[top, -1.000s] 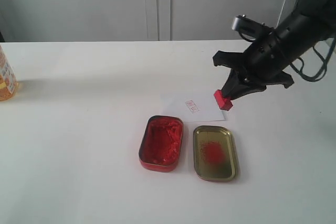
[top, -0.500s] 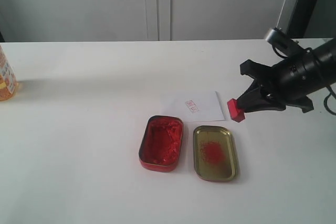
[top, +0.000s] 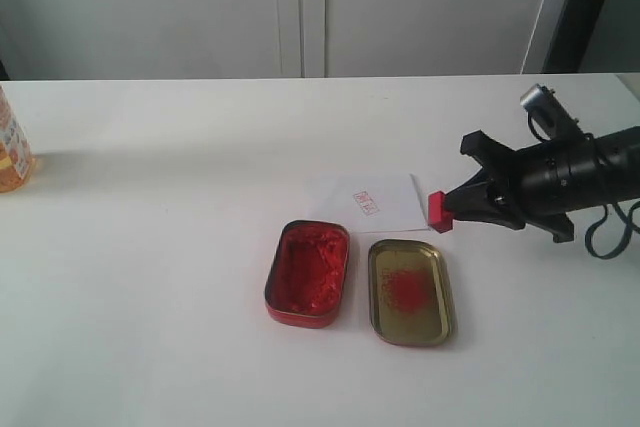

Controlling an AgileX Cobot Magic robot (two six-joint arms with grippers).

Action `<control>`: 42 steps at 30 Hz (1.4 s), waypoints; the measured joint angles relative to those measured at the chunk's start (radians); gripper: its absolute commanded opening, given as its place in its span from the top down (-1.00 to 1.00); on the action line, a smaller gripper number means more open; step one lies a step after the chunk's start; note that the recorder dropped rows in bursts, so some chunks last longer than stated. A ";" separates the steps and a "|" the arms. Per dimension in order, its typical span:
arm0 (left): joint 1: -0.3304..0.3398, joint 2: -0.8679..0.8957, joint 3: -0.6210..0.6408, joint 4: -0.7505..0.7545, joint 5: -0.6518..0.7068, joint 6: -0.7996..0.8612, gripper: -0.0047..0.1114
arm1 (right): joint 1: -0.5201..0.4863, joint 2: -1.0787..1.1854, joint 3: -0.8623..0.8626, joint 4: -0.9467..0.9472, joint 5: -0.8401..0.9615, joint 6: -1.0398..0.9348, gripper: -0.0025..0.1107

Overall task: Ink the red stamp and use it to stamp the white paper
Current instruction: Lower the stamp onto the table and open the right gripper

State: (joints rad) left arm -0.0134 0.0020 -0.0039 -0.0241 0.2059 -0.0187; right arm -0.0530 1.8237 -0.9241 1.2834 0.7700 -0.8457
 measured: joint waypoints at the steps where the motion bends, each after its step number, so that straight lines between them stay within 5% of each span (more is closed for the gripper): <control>1: 0.000 0.000 0.000 0.000 0.000 0.000 0.92 | 0.000 0.020 0.000 0.031 -0.002 -0.039 0.96; 30: 0.000 0.000 0.000 0.000 0.000 0.000 0.92 | 0.000 0.172 0.000 0.259 -0.086 -0.192 0.95; 42: 0.000 0.000 0.000 0.000 0.000 0.000 0.92 | 0.000 0.172 0.000 0.263 -0.097 -0.193 0.39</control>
State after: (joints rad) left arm -0.0134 0.0020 -0.0039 -0.0241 0.2059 -0.0187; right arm -0.0530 1.9957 -0.9241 1.5467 0.6725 -1.0390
